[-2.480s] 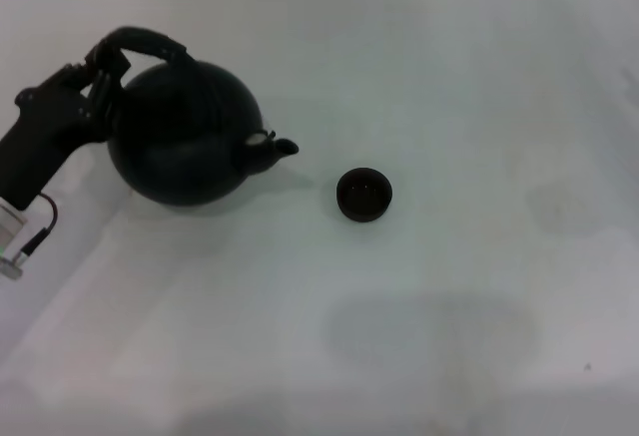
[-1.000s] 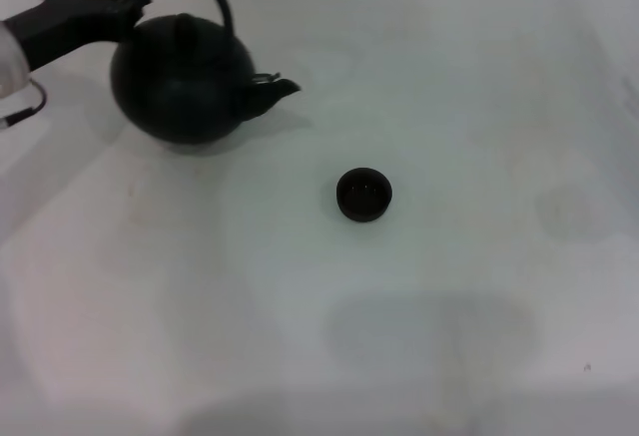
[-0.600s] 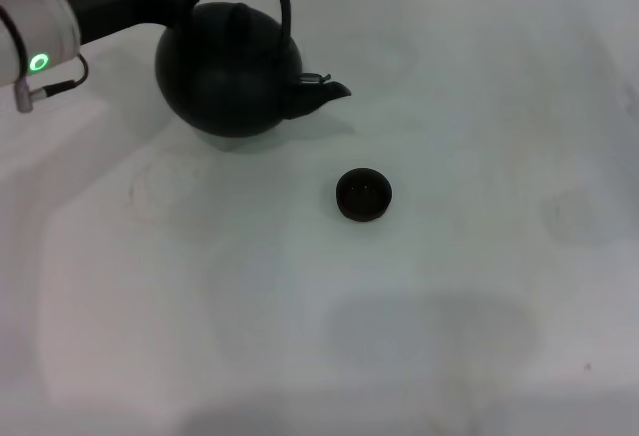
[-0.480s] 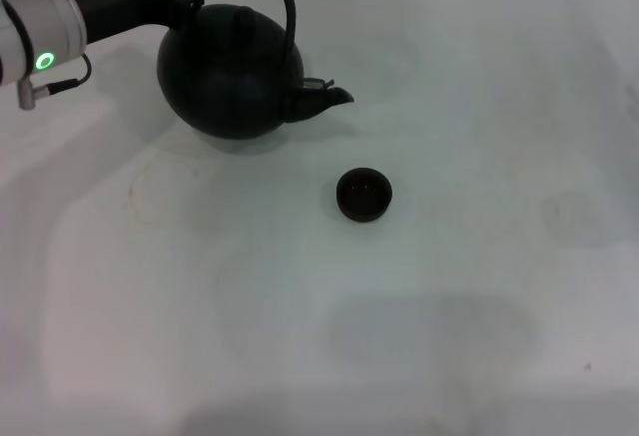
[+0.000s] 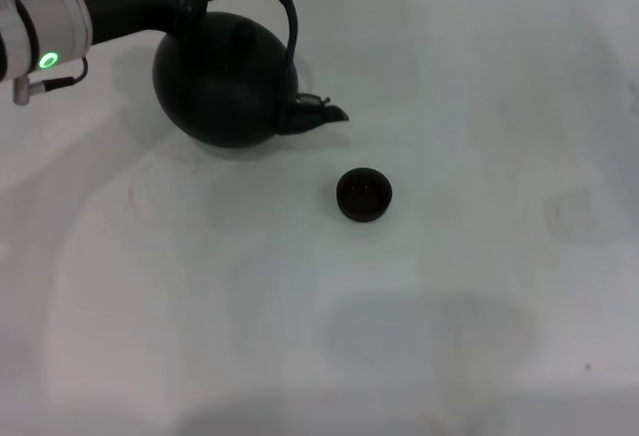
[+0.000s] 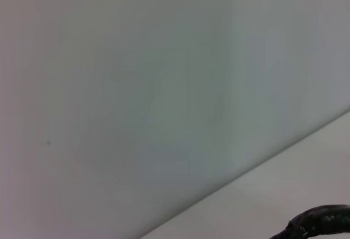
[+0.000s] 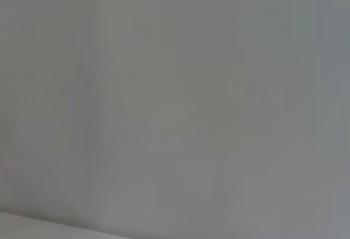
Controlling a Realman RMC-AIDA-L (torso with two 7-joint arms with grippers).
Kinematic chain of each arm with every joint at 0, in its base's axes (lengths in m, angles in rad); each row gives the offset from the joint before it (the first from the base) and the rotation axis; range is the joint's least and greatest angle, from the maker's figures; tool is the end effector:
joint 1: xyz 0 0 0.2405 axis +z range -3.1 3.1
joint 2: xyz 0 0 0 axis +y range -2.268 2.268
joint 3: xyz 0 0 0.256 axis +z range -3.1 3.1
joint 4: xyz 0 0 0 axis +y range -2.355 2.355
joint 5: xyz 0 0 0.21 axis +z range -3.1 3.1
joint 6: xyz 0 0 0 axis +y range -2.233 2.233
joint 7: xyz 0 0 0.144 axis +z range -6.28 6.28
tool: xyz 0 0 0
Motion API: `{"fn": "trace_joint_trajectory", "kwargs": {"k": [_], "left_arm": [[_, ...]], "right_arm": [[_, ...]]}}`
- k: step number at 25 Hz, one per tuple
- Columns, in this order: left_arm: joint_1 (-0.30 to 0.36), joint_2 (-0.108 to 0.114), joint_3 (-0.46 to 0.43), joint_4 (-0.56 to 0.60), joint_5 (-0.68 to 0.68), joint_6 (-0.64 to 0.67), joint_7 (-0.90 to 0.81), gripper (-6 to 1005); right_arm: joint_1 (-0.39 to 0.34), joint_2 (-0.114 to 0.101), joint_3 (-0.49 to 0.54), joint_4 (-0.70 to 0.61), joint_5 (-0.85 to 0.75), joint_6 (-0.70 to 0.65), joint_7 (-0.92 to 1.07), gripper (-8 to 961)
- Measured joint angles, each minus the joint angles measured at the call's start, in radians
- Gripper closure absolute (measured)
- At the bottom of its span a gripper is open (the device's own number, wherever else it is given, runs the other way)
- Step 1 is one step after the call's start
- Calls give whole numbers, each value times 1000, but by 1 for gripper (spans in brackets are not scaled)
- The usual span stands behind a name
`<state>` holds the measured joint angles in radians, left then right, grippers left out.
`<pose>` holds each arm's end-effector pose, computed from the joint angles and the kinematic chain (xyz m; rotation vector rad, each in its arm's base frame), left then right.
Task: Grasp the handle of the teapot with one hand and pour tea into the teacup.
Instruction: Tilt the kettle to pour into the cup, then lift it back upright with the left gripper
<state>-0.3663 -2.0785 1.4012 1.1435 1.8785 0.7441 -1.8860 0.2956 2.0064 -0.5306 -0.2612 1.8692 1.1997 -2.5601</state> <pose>-0.2143 0.3896 -0.0001 -2.3131 -0.5973 -0.3642 0.3957 0.2921 0.0538 -1.7696 0.5632 0.5657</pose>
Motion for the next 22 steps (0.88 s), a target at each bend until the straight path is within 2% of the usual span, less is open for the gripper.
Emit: {"fn": "trace_joint_trajectory", "kwargs": {"k": [9, 22], "left_arm": [[8, -2, 69, 50, 99, -6, -50, 854], [-1, -2, 155, 171, 368, -8, -285, 859]], "right_arm": [[2, 0, 0, 1, 23, -38, 0, 103], [10, 0, 0, 1, 39, -78, 0, 103]]}}
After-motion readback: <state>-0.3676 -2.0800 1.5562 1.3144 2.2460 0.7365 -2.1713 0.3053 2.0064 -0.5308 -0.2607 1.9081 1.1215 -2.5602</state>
